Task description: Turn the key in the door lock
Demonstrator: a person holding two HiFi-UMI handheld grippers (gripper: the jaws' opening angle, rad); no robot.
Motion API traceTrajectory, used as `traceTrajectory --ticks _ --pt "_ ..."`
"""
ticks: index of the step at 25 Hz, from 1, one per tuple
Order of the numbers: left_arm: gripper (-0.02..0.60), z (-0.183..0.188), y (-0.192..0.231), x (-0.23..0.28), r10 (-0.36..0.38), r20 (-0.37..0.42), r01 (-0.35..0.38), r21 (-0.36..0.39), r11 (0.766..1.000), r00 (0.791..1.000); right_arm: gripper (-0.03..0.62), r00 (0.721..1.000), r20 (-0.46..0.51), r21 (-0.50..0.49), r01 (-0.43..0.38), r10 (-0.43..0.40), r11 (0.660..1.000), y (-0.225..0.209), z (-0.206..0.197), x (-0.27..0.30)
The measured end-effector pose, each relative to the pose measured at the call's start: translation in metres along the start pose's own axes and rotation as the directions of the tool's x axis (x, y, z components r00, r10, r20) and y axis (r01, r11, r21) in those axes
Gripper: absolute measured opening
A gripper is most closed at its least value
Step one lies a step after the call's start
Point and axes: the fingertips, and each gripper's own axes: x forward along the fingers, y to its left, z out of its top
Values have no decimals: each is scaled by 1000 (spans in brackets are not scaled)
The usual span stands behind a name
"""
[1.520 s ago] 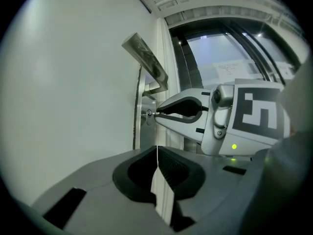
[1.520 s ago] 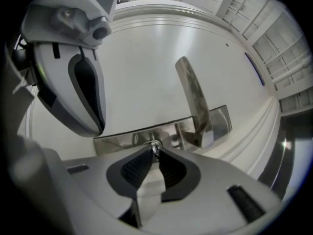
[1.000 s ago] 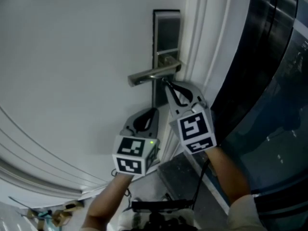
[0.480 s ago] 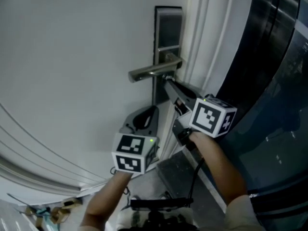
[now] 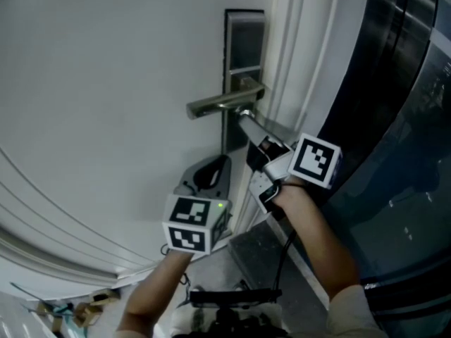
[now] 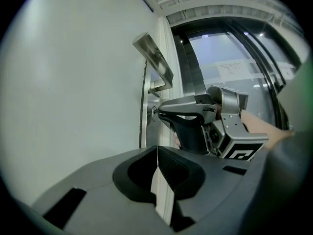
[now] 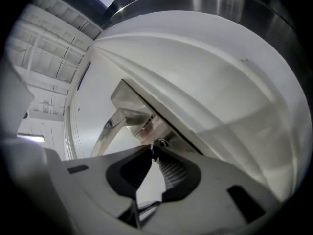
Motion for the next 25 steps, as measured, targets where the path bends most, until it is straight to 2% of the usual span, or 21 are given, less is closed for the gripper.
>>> traceTrajectory --ticks 4,6,8,10,14,18,22,25 --pt "21 0 2 -1 7 3 -7 -3 1000 1000 57 999 -27 -121 14 -18 993 5 -1 -1" --pt "21 0 3 -2 12 4 -12 -4 1000 1000 57 998 -35 -238 48 -58 970 7 0 -4" --pt "21 0 5 -2 14 5 -14 -4 1000 1000 57 995 -35 -400 73 -95 914 11 3 -8" --pt "21 0 4 -2 12 6 -12 -4 1000 1000 60 991 -39 -549 87 -130 831 16 5 -10" --pt "21 -2 1 -1 3 3 -3 -5 1000 1000 81 975 -54 -777 93 -214 622 21 2 -14" --pt "21 -3 -2 0 -2 1 2 -6 1000 1000 100 964 -32 -918 77 -264 390 26 1 -16" --pt "21 -3 -3 0 -5 -1 5 -6 1000 1000 100 947 -13 -994 23 -320 109 30 -7 -16" --pt "21 -4 -2 -1 -2 -1 2 -7 1000 1000 100 935 3 -995 -34 -353 -99 28 -14 -16"
